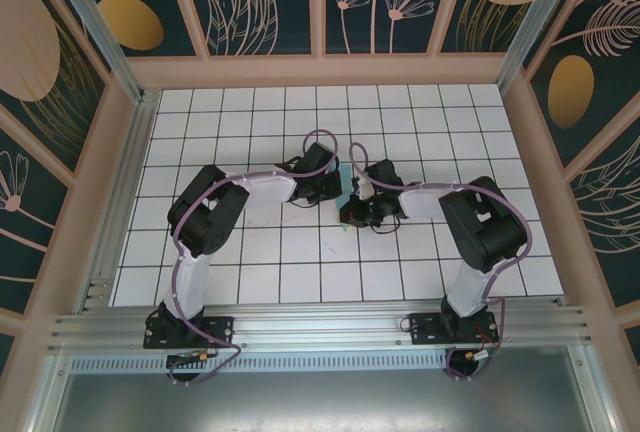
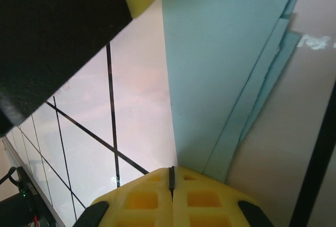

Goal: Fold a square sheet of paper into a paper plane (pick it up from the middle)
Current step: Fold the wing for the fifth time at the center of the table.

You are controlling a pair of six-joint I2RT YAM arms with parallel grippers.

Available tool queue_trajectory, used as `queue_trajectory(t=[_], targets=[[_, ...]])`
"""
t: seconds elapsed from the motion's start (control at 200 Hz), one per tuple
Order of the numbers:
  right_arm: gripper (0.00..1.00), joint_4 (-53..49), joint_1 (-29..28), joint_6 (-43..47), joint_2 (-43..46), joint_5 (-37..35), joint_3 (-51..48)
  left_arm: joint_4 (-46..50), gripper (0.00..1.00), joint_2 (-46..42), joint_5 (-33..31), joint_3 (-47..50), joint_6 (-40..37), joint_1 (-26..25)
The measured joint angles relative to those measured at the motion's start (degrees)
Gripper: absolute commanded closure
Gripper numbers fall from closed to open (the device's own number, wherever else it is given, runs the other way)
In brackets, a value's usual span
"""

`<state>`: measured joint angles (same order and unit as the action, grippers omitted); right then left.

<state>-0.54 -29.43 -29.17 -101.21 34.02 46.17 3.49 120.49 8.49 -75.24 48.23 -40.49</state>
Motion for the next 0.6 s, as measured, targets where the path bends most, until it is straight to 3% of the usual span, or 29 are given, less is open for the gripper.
queue_trajectory(t=[0.315, 0.46, 0.6], targets=[[0.96, 0.4, 0.1, 0.4, 3.7, -0.4, -4.6, 0.2, 0.95, 0.2, 0.0, -0.2, 0.0, 0.0], [0.95, -4.6, 0.1, 1.5, 7.7, 1.4, -7.4, 0.2, 0.95, 0.2, 0.0, -0.3, 0.0, 0.0], [0.95, -5.9, 3.6, 0.7, 12.9, 2.0, -7.6, 0.2, 0.95, 0.2, 0.0, -0.3, 0.0, 0.0]])
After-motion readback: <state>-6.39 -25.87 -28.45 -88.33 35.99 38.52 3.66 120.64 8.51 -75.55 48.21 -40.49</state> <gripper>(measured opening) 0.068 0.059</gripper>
